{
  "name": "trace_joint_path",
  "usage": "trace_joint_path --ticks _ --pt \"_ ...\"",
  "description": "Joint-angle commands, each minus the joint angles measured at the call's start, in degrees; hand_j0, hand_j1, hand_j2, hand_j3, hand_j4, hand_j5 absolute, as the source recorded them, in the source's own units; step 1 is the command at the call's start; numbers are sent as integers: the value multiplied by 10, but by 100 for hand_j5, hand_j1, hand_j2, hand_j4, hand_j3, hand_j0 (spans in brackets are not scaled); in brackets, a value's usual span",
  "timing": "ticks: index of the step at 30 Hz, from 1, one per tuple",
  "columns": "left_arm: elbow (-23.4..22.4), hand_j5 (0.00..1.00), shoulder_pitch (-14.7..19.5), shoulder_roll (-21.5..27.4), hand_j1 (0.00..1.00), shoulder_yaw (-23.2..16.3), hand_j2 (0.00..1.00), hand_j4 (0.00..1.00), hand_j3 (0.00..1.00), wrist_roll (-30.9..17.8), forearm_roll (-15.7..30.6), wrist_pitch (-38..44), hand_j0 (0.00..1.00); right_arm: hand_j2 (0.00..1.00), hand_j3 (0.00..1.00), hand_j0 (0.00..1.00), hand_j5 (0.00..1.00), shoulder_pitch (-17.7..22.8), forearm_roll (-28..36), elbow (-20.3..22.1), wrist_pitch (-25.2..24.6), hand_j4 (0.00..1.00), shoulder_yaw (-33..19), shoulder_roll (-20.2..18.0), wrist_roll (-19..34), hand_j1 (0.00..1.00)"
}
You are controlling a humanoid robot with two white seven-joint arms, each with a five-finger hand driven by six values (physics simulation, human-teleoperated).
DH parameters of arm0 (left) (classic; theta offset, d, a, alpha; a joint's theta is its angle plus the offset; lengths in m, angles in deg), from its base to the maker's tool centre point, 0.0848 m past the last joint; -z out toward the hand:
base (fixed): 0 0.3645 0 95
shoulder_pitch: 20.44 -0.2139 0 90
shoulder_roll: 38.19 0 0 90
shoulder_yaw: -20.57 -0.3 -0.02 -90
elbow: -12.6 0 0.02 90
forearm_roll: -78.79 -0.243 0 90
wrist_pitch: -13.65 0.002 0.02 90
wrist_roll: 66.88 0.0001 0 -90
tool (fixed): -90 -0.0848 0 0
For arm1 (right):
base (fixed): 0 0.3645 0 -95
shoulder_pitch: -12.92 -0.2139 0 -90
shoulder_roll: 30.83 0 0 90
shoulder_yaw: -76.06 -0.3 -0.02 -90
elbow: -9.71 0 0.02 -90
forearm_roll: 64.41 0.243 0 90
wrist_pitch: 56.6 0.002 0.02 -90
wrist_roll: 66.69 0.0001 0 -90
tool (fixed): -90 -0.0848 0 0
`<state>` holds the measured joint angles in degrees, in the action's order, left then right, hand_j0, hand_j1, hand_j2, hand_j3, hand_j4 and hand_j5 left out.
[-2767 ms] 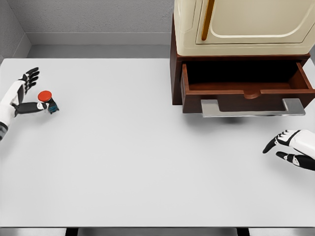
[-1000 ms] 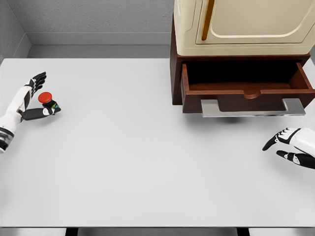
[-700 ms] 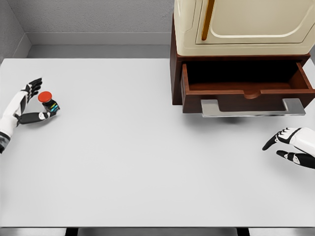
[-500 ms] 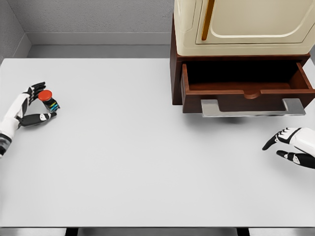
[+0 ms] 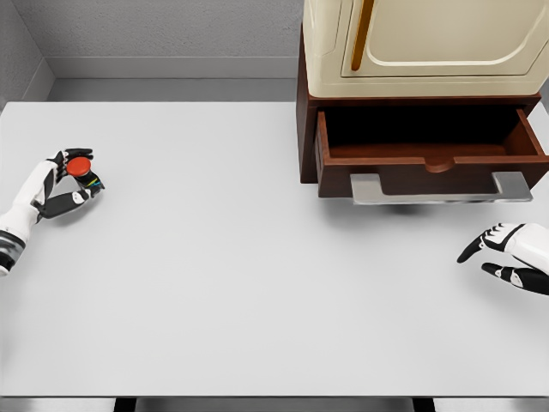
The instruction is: Put the switch into the drawer with left arm, and close the drawer with right arm
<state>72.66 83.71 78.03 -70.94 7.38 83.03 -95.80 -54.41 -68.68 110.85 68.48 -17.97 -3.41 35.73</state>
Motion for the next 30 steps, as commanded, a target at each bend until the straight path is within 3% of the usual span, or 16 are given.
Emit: trace_joint_path --ticks 1,5,9,16,18,24,27,30 --pt "0 69 0 1 69 0 69 69 69 0 2 0 69 56 56 56 56 -1 4 0 -1 56 0 -1 0 56" --pt "-1 67 0 0 67 -1 67 67 67 0 2 0 67 56 56 56 56 0 4 0 -1 56 0 -1 0 56" --pt "0 50 0 0 50 -1 50 50 50 -1 2 0 50 56 56 56 56 0 4 0 -1 56 0 -1 0 56" --pt "7 45 1 1 45 0 45 45 45 -2 2 0 45 56 56 56 56 -1 4 0 -1 56 0 -1 0 56" --pt "34 45 0 4 45 0 45 45 45 -2 2 4 45 56 56 56 56 -1 4 0 -1 56 0 0 0 56" --pt "55 44 8 5 44 0 44 44 44 -7 3 4 44 56 56 56 56 -1 3 -1 -1 56 0 0 -1 56" --pt "114 44 5 1 44 -2 44 44 44 -7 -2 41 44 56 56 56 56 -1 2 -2 -1 56 0 0 0 56" --pt "142 44 4 1 44 -12 44 44 44 -7 -2 57 44 57 57 57 57 -1 2 -2 -1 57 0 0 0 57"
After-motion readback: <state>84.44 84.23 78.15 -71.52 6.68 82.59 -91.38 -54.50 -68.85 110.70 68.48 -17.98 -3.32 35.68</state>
